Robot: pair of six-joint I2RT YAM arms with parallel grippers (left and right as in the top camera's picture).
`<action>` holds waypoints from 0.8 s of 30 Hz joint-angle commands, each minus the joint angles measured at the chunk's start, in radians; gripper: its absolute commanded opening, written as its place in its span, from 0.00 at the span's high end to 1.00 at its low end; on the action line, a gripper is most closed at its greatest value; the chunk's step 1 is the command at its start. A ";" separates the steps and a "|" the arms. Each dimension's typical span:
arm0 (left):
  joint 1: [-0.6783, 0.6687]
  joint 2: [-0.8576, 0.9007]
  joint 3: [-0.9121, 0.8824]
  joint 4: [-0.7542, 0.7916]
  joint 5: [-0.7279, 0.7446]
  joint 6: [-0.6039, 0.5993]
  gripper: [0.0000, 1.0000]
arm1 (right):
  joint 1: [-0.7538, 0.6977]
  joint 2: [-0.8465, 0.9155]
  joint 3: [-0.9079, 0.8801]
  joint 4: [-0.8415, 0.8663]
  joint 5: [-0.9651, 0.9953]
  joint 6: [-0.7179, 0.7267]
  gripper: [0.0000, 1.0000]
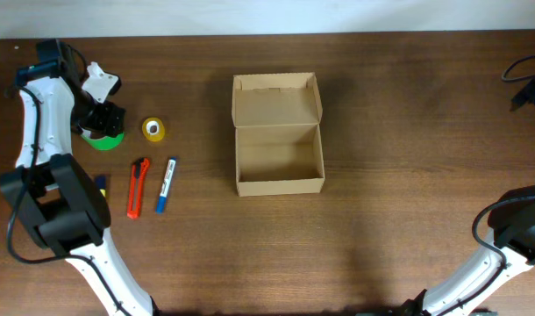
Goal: Pack container
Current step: 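Lower the left gripper onto the green tape roll and grasp its rim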
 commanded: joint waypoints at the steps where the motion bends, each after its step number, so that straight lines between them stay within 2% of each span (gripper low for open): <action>1: -0.008 0.041 0.026 -0.002 0.026 0.032 0.20 | -0.001 -0.028 -0.003 0.000 0.006 -0.010 0.01; 16: -0.053 0.143 0.026 -0.008 0.034 0.033 0.22 | -0.001 -0.028 -0.003 0.000 0.006 -0.010 0.01; 19: -0.052 0.143 0.026 -0.005 0.032 0.031 0.29 | -0.001 -0.028 -0.003 0.001 0.006 -0.010 0.01; 21: -0.052 0.143 0.026 -0.005 0.023 0.029 0.45 | -0.001 -0.028 -0.003 0.001 0.006 -0.010 0.01; 23: -0.052 0.143 0.026 -0.005 0.005 0.023 0.53 | -0.001 -0.028 -0.003 0.001 0.006 -0.010 0.01; 24: -0.052 0.143 0.026 -0.005 -0.006 0.019 0.53 | -0.001 -0.028 -0.003 0.001 0.006 -0.010 0.01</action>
